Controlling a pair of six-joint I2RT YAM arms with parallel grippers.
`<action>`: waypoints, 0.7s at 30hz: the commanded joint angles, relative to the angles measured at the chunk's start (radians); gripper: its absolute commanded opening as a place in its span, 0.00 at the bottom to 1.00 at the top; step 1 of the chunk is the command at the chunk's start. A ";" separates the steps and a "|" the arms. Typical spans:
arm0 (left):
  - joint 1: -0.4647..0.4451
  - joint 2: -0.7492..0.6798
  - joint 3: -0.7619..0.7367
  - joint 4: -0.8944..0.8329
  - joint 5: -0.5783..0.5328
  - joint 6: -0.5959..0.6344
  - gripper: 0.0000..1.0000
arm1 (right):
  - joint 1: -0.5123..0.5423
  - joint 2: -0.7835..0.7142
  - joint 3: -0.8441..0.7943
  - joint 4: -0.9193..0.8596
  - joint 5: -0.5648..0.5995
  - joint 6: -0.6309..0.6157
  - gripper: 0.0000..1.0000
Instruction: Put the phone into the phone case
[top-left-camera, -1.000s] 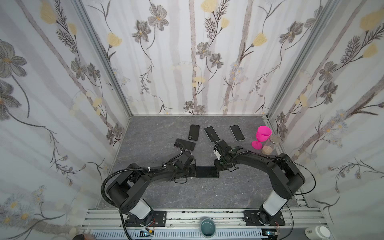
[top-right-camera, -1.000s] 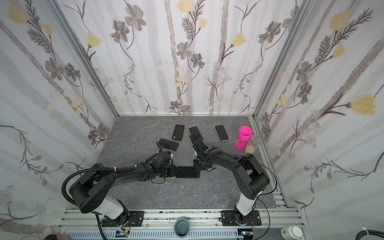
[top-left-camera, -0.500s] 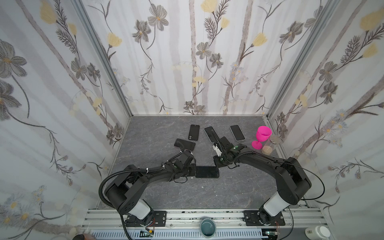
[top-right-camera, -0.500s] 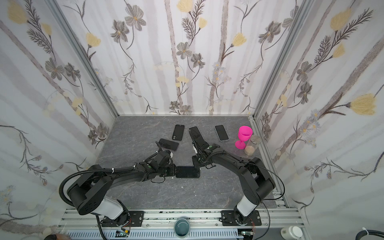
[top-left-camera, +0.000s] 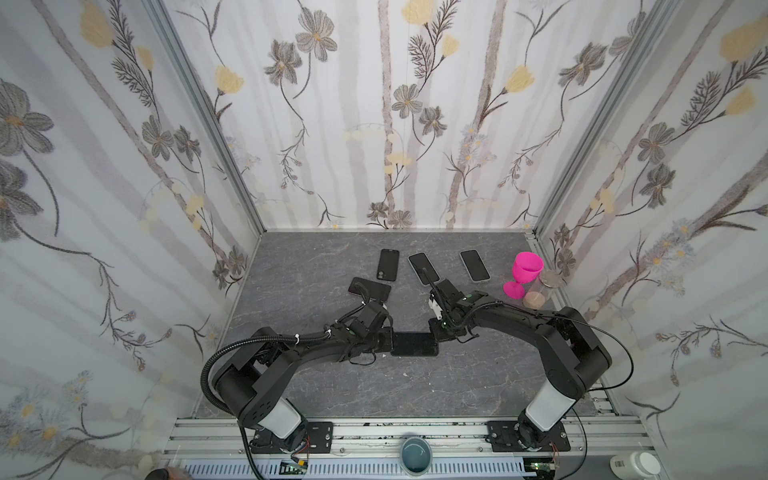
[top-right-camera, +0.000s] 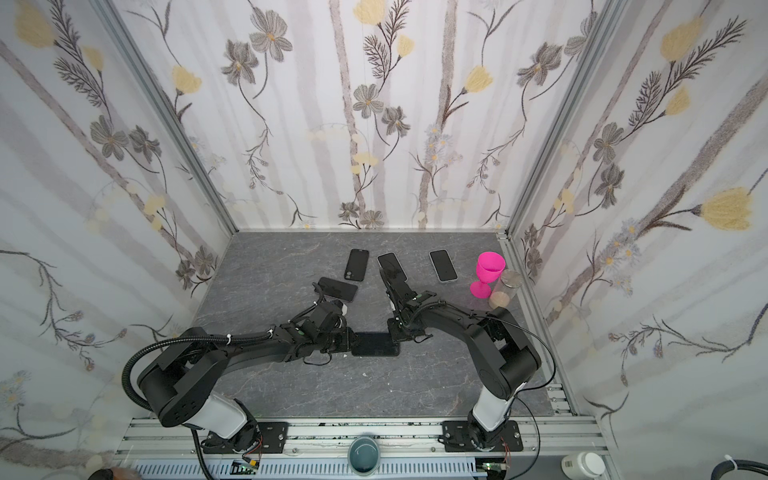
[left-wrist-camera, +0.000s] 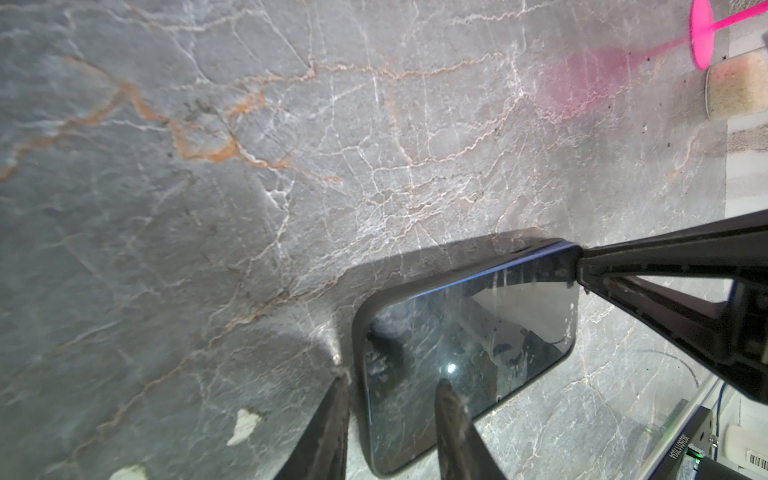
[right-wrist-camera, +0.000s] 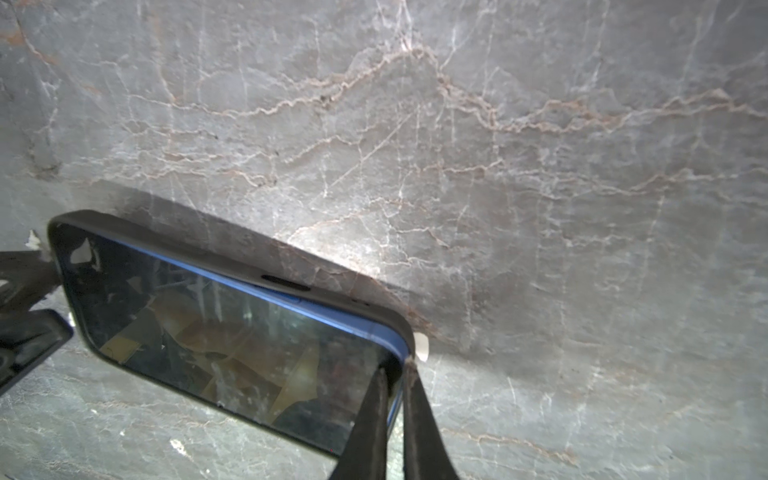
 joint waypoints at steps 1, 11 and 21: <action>0.003 0.010 0.001 0.020 0.004 0.003 0.34 | -0.002 0.019 -0.006 -0.009 -0.004 0.005 0.09; 0.002 0.030 -0.013 0.033 0.010 0.000 0.34 | -0.003 0.067 -0.025 -0.008 -0.021 -0.004 0.07; 0.002 0.034 -0.019 0.042 0.011 -0.005 0.33 | -0.003 0.081 -0.032 -0.003 -0.038 -0.007 0.07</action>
